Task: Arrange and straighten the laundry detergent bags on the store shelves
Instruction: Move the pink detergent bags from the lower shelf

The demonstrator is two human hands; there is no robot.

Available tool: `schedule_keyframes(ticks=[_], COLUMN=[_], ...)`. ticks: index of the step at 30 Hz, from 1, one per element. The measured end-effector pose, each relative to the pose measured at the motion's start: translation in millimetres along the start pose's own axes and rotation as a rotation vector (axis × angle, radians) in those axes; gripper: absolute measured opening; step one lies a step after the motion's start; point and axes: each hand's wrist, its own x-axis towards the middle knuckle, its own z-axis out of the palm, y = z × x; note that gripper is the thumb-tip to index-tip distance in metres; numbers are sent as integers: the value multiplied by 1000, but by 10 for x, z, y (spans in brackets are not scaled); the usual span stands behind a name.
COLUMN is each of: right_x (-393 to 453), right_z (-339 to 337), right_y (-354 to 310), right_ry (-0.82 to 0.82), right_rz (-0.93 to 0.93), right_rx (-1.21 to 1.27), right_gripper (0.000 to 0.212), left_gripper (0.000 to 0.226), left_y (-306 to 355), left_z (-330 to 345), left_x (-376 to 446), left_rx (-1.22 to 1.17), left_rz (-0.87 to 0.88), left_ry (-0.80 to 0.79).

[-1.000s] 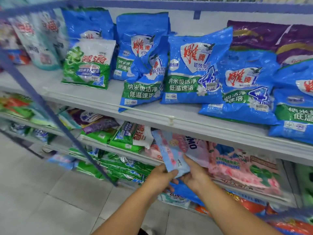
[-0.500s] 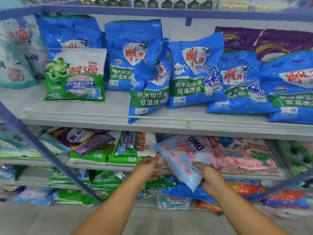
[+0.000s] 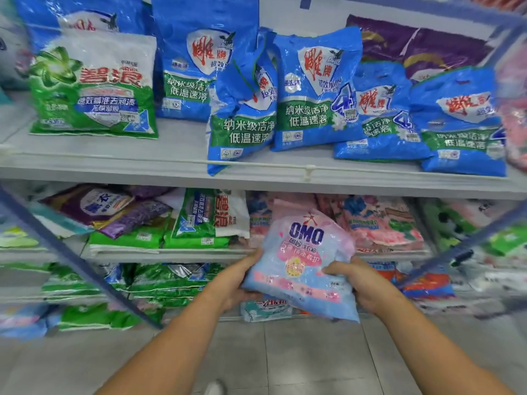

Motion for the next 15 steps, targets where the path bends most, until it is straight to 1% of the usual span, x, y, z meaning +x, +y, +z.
schedule_keyframes(ticks=[1,3,4,5,7,8,9,10,12,13,15], right_x=[-1,-35,-65,-73,-97,-71,-60,-57,-19,22,57], right_z=[-73,-185,-213,-240,-272,-289,-313,-333,-373,-384,-359], right_y=[10,13,-7,-10,-29,-42,-26,-6,39,73,105], right_ry=[-8,-26,-42,-67,-90,-99,-109,-113,-120,-132,-181], right_rz=[5,0,-24,-65,-124,-131,-125,-106,-65,-34,6], right_rx=[-49,-123,-150,-152,-117,-73,-36,-15,35,59,91], right_gripper=[44,66,72,74,67,67,67,61,40,35,26], left_gripper=[66,55,50,53,69,74,74,69,62,57,37], left_y=[-6,-15,-23,-38,-92,-103,-132,-154,-159,-162,-150], left_z=[28,158,253,313,414,434,445,461,552,579,623], left_x=[-49,-166,-222,-234,-233,-232,-216,-219,-276,-289,-305], left_rx=[42,96,121,139,159,155,148,139,119,130,184], left_rz=[-10,19,44,70,127,150,191,240,313,349,407], left_ry=[-18,-40,-30,-8,75,119,153,178,191,195,181])
